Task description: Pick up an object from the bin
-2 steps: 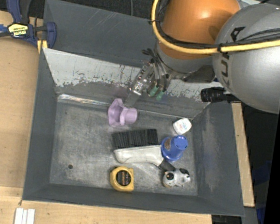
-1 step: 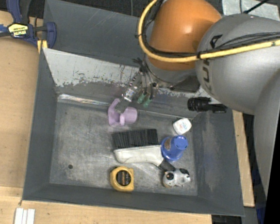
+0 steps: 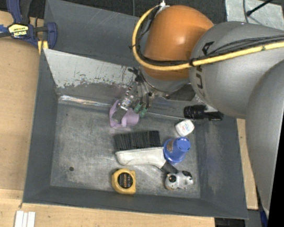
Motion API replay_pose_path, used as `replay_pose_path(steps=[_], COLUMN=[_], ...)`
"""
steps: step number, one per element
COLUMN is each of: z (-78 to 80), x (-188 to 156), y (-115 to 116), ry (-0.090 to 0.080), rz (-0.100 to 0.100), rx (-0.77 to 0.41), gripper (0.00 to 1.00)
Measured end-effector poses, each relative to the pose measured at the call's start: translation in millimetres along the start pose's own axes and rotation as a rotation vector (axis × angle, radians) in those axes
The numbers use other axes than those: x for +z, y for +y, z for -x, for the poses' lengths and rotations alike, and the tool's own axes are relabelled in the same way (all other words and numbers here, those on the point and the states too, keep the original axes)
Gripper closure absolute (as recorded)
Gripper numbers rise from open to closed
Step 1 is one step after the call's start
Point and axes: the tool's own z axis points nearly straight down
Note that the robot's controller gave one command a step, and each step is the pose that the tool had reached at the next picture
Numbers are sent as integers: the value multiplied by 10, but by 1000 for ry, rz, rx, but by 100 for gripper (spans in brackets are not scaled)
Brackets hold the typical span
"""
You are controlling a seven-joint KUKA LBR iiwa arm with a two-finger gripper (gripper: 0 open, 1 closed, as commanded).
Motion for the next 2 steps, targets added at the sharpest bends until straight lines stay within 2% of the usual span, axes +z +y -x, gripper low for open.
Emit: replay_pose_path(steps=[1, 2], z=[24, 26], x=[496, 493], y=[91, 92], ry=[-4, -5], rz=[3, 3], rx=[-10, -10], gripper=[0, 0])
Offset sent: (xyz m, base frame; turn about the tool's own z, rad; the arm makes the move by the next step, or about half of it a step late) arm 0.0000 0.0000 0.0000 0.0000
